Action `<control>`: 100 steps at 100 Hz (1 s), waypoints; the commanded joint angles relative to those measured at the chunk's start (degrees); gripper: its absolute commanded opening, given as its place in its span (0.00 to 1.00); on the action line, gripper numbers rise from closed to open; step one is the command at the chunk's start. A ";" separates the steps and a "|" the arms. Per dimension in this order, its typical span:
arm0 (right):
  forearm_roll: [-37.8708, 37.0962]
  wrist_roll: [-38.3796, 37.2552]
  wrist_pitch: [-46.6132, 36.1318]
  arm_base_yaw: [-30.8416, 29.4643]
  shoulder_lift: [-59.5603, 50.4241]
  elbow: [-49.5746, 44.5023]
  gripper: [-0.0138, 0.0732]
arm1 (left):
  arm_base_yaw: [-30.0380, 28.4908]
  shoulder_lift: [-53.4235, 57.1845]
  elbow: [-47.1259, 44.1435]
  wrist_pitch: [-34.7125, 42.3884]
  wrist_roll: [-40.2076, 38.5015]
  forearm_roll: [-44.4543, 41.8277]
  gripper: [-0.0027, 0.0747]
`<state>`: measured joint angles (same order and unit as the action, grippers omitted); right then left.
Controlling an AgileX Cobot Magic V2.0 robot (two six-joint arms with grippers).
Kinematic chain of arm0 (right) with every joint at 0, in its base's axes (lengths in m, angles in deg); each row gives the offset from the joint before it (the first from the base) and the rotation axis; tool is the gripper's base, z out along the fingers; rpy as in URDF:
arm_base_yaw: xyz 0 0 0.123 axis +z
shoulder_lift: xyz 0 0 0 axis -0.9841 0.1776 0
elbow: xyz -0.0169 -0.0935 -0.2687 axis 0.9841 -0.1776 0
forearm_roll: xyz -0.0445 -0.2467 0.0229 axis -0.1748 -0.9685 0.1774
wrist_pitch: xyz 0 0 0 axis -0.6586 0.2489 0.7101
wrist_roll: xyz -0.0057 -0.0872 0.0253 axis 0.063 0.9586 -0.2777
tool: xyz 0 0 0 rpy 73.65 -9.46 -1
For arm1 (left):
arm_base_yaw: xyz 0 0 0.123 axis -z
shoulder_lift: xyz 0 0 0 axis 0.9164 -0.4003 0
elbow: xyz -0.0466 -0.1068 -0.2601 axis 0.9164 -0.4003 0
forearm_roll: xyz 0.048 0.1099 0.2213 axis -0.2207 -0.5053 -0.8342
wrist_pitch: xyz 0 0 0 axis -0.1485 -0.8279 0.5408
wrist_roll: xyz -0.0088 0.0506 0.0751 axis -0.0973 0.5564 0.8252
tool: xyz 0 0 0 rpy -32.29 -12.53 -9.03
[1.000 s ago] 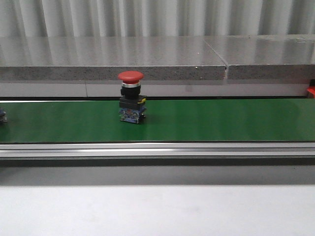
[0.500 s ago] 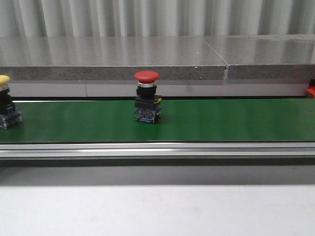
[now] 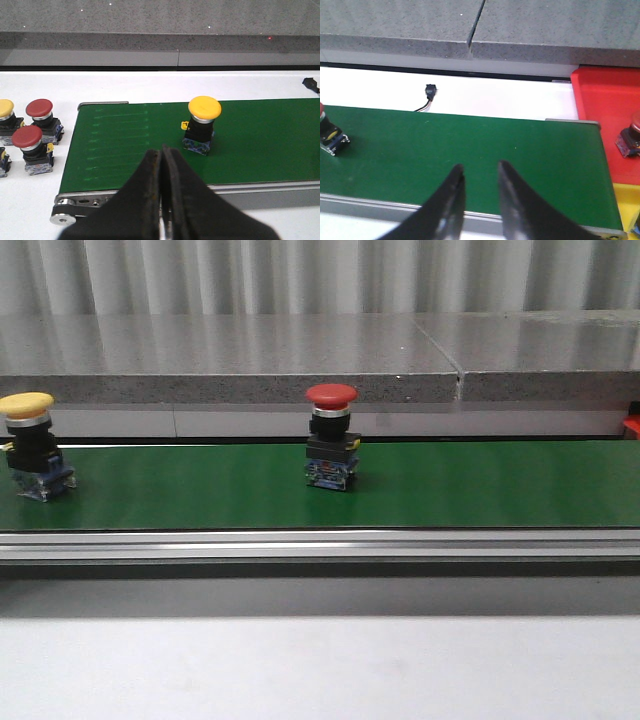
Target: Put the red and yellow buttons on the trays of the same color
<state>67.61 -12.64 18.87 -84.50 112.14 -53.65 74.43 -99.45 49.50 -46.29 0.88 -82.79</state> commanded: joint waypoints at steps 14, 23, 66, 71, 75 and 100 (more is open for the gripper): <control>4.24 0.19 -3.37 -0.07 -0.29 1.49 0.91 | 0.41 -0.19 1.52 4.99 -0.07 0.19 0.01; 4.29 0.30 -3.71 -0.07 0.72 2.05 0.87 | 0.41 -0.19 1.52 4.99 -0.07 0.19 0.01; 4.43 8.56 -1.86 9.49 23.29 12.36 0.86 | 0.41 -0.19 1.52 4.99 -0.07 0.19 0.01; 4.43 9.78 -1.88 11.52 27.12 13.75 0.86 | 0.41 -0.19 1.52 4.99 -0.07 0.19 0.01; 4.43 10.08 -2.00 12.66 29.51 14.97 0.86 | 0.41 -0.19 1.52 4.99 -0.07 0.19 0.01; 4.43 10.15 -2.39 18.47 44.25 22.71 0.86 | 0.41 -0.19 1.52 4.99 -0.07 0.19 0.01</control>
<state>70.68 -3.24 19.34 -67.31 154.09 -34.98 74.43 -99.45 49.50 -45.98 0.88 -82.79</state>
